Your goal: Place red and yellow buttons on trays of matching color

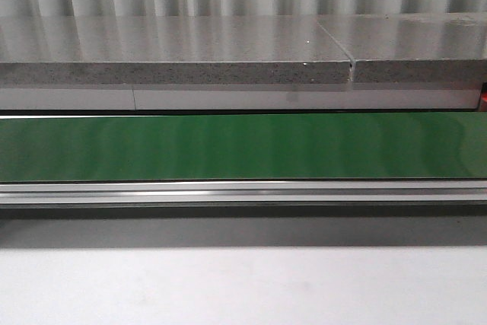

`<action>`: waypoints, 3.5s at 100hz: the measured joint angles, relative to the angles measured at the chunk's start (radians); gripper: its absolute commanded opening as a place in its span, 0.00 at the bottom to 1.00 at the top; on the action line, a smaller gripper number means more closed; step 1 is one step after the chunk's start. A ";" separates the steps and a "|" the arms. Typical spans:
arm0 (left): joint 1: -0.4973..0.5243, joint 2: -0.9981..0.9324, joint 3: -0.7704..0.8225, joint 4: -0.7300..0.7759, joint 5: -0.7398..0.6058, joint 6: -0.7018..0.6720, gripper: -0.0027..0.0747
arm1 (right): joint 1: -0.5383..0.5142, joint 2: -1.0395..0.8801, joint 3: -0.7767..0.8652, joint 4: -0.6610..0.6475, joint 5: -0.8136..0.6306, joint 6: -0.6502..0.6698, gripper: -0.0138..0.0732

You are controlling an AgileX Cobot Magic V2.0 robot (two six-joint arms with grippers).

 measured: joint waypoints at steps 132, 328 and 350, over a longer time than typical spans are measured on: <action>0.000 0.000 0.000 0.000 0.000 0.000 0.01 | 0.000 0.197 -0.006 0.056 -0.204 0.025 0.75; 0.000 0.000 0.000 0.000 -0.002 0.000 0.01 | 0.623 -1.029 0.889 -0.068 -0.234 -0.063 0.08; 0.000 0.000 0.002 0.000 -0.007 0.000 0.01 | 0.623 -1.271 1.016 -0.069 -0.238 -0.064 0.08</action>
